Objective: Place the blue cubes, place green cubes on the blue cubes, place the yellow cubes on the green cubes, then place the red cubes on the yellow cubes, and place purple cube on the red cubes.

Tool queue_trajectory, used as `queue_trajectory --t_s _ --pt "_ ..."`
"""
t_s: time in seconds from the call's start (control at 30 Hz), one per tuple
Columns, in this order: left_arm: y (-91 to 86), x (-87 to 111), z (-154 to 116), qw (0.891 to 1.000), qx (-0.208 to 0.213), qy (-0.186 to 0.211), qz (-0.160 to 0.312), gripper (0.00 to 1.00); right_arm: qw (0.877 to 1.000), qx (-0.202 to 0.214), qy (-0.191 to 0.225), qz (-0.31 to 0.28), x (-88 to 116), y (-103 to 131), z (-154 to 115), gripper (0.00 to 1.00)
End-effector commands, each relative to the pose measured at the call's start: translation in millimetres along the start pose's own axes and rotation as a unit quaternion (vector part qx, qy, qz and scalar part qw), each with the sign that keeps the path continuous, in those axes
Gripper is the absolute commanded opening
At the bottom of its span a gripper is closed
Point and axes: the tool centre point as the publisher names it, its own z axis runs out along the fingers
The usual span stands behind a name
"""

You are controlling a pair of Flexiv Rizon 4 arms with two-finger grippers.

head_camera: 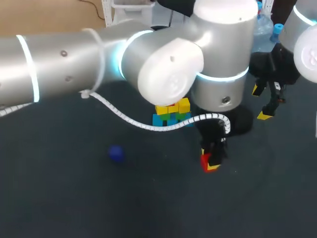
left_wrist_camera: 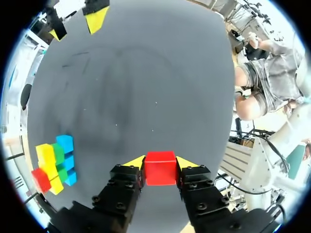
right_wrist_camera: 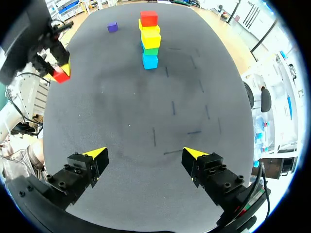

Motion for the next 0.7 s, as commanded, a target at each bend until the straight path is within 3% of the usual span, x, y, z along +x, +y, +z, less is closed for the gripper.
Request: queue_trajectory --t_s 0.03,0.23,0.27,0.43,0.7 --pt "4.2 -7.7 11.7 1.000 0.005 0.000 -0.004 0.00 1.000 -0.001 -0.001 -0.001 0.2 -0.9 0.5 1.00" --pt "3.2 -8.9 18.9 1.000 0.007 0.000 -0.006 0.00 1.000 -0.001 -0.001 -0.001 0.2 -0.9 0.5 1.00" --pt "2.9 -8.8 19.4 1.000 0.007 0.000 -0.006 0.07 1.000 -0.001 -0.001 -0.001 0.2 -0.9 0.5 1.00" --pt "0.4 -6.7 20.2 1.000 0.005 0.000 -0.015 1.00 1.000 -0.001 -0.001 -0.001 0.2 -0.9 0.5 1.00" --pt "2.9 -3.1 24.5 1.000 0.005 -0.003 -0.023 1.00 1.000 -0.001 -0.001 -0.001 0.2 -0.9 0.5 1.00"
